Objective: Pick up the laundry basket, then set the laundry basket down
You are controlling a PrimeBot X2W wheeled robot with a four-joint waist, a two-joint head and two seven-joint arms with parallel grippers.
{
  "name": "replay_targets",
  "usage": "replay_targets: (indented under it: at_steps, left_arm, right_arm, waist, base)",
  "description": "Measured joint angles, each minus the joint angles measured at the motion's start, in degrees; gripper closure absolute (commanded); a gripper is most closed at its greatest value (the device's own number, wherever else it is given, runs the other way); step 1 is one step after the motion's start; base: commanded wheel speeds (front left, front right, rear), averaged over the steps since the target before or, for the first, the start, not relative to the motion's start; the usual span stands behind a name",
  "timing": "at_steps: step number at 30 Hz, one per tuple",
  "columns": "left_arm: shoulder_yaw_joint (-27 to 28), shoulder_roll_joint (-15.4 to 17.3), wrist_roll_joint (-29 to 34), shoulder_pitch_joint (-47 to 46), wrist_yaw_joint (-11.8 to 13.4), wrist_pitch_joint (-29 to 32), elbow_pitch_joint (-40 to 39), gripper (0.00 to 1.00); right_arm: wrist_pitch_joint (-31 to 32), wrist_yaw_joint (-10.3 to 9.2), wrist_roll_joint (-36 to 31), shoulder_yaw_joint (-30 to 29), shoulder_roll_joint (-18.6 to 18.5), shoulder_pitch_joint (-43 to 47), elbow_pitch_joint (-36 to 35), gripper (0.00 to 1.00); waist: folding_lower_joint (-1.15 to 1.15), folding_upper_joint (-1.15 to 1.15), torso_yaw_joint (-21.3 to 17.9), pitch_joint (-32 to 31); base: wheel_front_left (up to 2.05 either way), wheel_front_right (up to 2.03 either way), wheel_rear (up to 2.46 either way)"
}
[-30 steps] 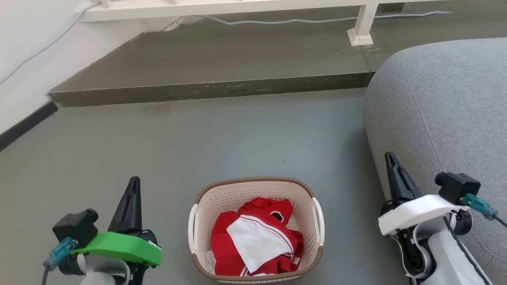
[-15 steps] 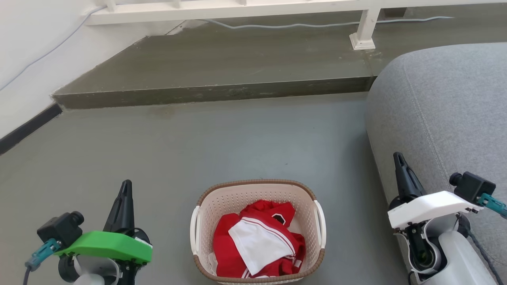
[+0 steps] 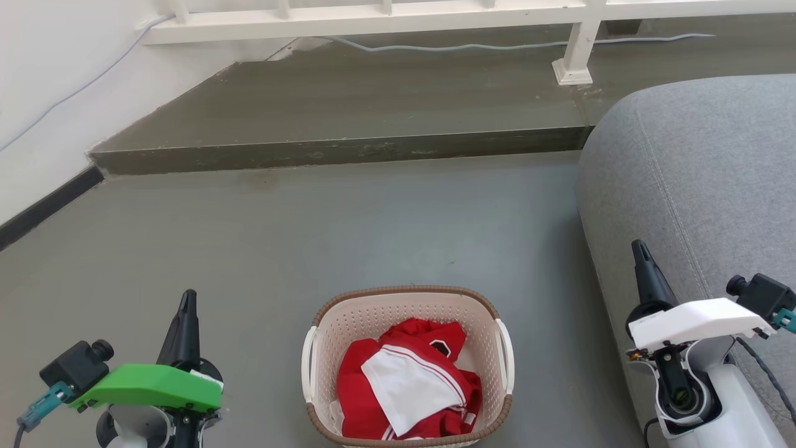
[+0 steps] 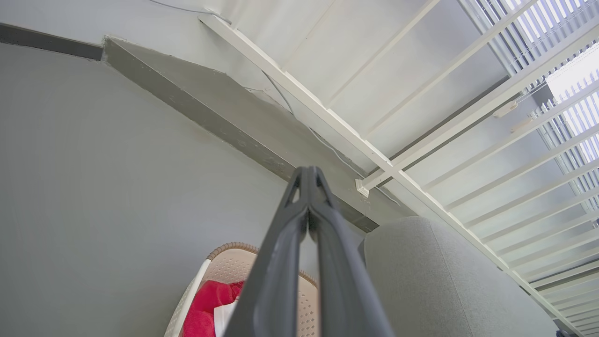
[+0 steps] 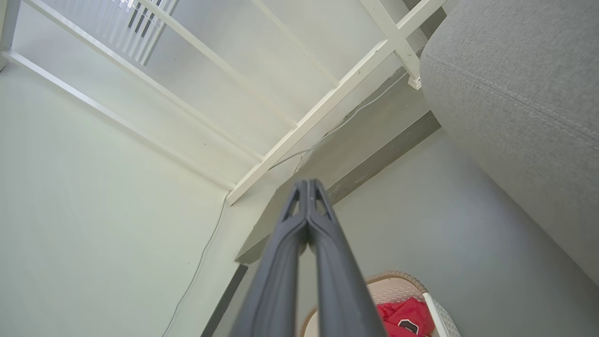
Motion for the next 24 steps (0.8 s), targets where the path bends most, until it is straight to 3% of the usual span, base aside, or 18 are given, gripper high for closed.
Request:
replay_targets:
  at_steps: [24]
  left_arm:
    - [2.4,0.1,-17.2,0.0,-0.3,4.5,1.5,1.0]
  right_arm:
    - [4.6,1.26,17.6,-4.4,0.3,0.0,-0.1,1.0]
  waist:
    - [0.0,0.0,0.8,-1.2]
  base:
    - [0.0,0.0,0.0]
